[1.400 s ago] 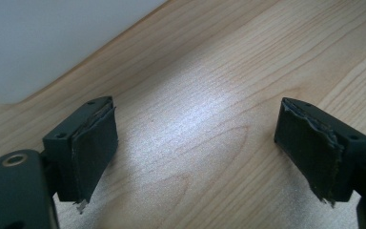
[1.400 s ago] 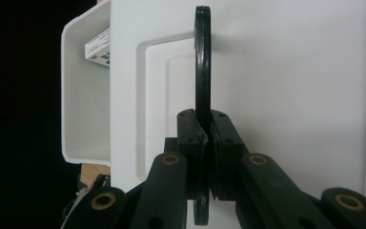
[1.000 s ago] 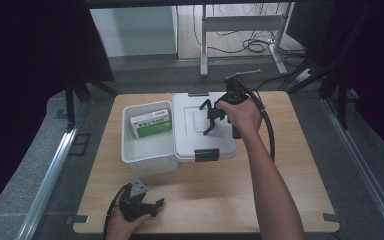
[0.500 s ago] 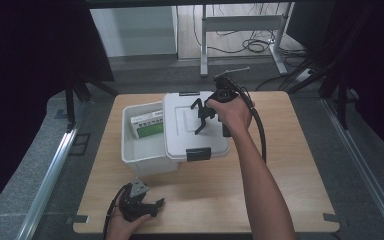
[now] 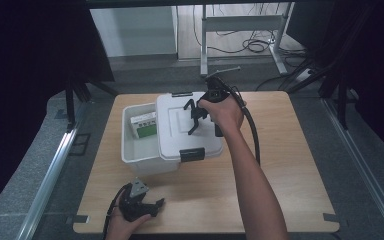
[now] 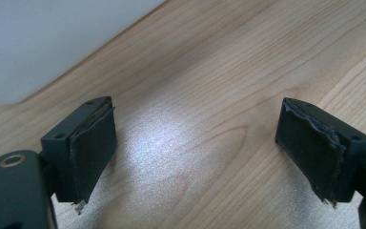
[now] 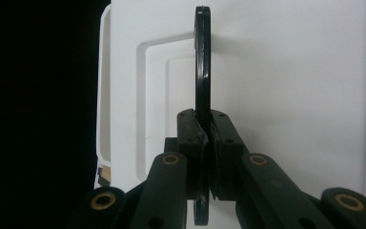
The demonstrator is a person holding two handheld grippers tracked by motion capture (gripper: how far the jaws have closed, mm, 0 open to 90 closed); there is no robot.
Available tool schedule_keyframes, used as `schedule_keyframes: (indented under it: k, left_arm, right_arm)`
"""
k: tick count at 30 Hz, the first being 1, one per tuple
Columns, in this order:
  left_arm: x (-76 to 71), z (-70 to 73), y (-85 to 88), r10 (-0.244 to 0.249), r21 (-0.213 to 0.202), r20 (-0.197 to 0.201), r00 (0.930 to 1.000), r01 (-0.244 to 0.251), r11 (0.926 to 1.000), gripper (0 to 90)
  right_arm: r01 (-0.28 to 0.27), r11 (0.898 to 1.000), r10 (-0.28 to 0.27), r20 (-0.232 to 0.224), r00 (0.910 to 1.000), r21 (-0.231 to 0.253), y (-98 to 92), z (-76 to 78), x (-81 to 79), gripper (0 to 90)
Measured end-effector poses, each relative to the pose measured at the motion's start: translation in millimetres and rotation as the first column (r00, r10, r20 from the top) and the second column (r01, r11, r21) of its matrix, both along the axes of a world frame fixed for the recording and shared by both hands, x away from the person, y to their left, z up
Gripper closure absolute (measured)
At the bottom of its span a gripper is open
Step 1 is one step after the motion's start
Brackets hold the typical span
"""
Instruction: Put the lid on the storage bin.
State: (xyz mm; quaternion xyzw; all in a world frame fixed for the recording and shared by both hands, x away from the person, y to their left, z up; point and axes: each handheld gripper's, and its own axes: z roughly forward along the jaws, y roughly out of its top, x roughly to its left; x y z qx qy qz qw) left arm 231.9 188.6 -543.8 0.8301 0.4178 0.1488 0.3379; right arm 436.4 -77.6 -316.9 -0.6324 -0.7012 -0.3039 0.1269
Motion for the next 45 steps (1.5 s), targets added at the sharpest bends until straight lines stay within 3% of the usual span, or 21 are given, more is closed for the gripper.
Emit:
schedule_keyframes:
  k: [45]
  left_arm:
    - [-0.3,-0.1,-0.4,0.0,-0.003,-0.001,1.0,0.0,1.0,13.5]
  right_arm:
    - [-0.099,0.995,0.099,0.002,0.9951,-0.011,67.5,-1.8,5.9,84.7]
